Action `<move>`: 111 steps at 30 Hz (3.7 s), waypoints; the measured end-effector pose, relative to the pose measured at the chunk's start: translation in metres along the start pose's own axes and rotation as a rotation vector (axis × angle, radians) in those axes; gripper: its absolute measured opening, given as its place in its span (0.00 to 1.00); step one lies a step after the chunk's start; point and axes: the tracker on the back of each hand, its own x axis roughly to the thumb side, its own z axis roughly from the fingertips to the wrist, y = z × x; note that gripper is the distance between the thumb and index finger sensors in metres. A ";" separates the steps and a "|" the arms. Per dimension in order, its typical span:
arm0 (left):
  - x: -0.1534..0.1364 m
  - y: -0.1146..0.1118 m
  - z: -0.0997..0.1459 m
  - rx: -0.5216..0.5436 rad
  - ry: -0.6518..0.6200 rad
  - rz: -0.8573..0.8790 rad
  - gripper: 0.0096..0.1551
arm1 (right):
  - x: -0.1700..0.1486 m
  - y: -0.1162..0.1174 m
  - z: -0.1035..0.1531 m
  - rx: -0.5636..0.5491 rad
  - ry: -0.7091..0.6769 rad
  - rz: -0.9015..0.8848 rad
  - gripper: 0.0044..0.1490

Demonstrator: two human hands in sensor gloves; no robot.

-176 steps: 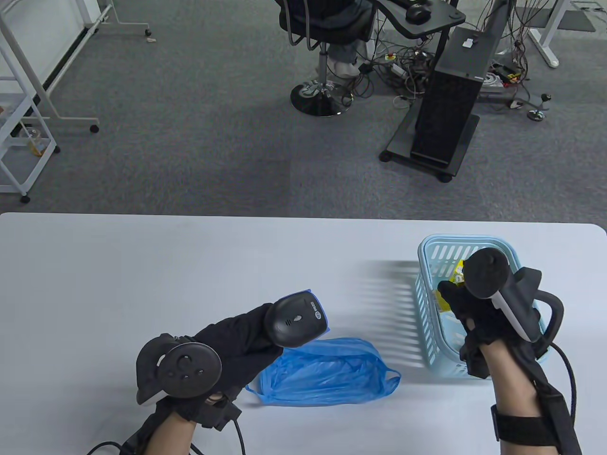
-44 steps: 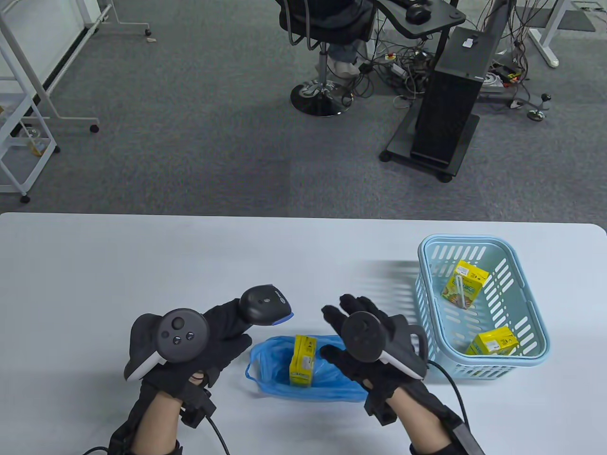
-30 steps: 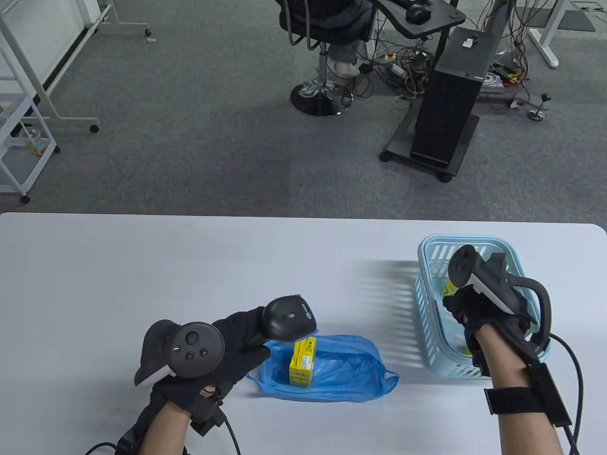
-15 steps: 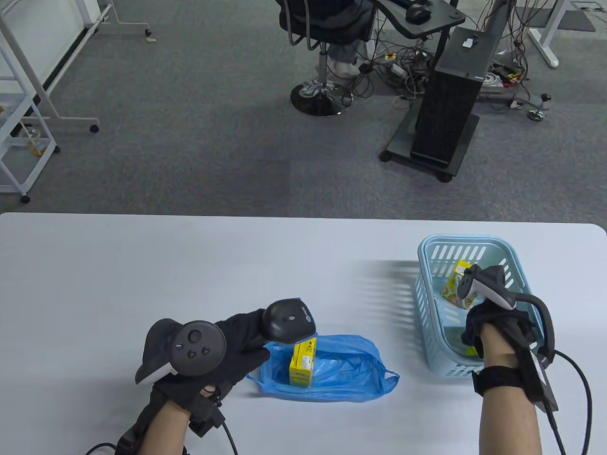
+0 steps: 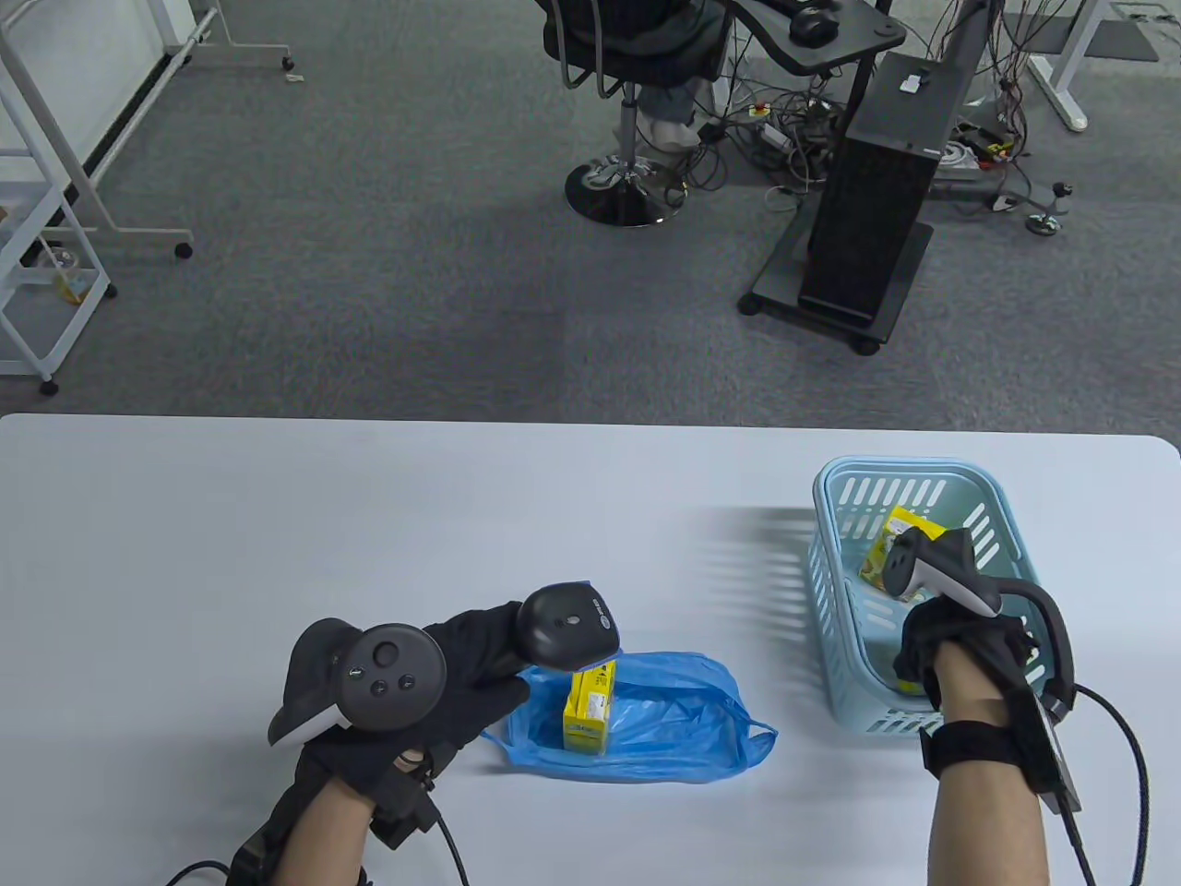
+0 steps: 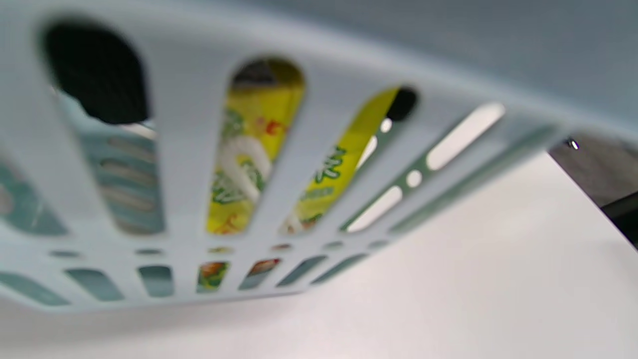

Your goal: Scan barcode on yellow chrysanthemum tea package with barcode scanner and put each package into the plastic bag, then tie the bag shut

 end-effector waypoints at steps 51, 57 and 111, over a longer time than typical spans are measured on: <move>0.010 -0.039 -0.020 -0.009 -0.054 -0.177 0.36 | 0.074 -0.021 0.156 -0.830 -0.696 -0.788 0.36; 0.017 -0.054 -0.026 -0.016 -0.059 -0.235 0.36 | 0.072 -0.021 0.155 -0.783 -0.728 -0.841 0.36; -0.015 -0.027 -0.016 0.019 0.079 -0.079 0.36 | 0.171 0.026 0.130 -0.493 -0.780 -0.147 0.35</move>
